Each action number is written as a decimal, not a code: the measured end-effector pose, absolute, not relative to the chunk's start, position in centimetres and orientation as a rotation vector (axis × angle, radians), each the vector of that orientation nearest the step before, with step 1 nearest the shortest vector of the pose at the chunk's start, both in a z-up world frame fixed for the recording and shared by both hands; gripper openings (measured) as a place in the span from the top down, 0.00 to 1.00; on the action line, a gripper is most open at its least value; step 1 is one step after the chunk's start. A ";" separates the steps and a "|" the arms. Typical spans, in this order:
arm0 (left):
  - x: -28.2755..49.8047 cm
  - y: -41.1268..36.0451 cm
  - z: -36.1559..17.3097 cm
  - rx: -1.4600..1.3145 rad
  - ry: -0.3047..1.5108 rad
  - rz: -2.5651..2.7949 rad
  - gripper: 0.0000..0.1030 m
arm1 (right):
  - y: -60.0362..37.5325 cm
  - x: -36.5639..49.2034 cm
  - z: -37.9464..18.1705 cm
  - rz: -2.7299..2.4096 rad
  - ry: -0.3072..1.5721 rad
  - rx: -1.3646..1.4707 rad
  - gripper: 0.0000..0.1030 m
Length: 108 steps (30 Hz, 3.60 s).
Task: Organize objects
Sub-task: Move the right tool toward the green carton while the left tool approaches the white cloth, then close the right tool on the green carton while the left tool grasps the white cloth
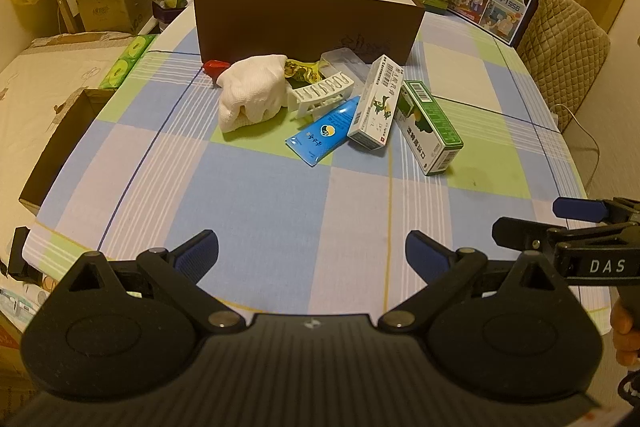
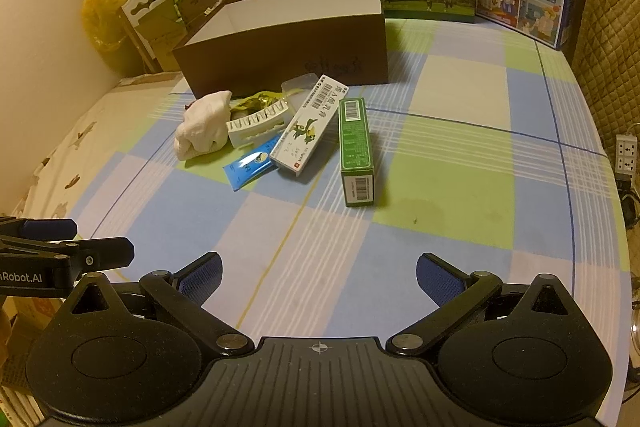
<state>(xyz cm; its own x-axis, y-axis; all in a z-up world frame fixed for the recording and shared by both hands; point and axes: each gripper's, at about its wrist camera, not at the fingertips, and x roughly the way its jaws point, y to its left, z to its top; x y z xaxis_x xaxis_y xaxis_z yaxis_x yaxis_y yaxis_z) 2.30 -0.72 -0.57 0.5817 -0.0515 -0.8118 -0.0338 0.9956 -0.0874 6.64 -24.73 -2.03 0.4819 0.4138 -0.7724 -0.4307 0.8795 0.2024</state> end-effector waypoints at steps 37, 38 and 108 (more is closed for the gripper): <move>3.7 0.7 -1.2 -0.155 0.975 0.115 0.04 | -24.7 10.5 -3.4 0.600 0.924 -0.054 0.02; 3.8 0.8 -1.3 -0.158 0.976 0.118 0.04 | -24.6 10.6 -3.5 0.604 0.921 -0.053 0.03; 24.6 6.9 -8.0 -0.034 1.028 -0.063 0.17 | -23.1 22.1 -6.9 0.258 0.964 -0.003 0.74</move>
<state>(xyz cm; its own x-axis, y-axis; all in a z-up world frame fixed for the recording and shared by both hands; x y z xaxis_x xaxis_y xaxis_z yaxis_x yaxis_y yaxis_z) 24.63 6.94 -8.04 0.5148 -0.0683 -0.8546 0.0365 0.9977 -0.0578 22.10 -23.09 -6.95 0.5423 0.2161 -0.8119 -0.2187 0.9693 0.1120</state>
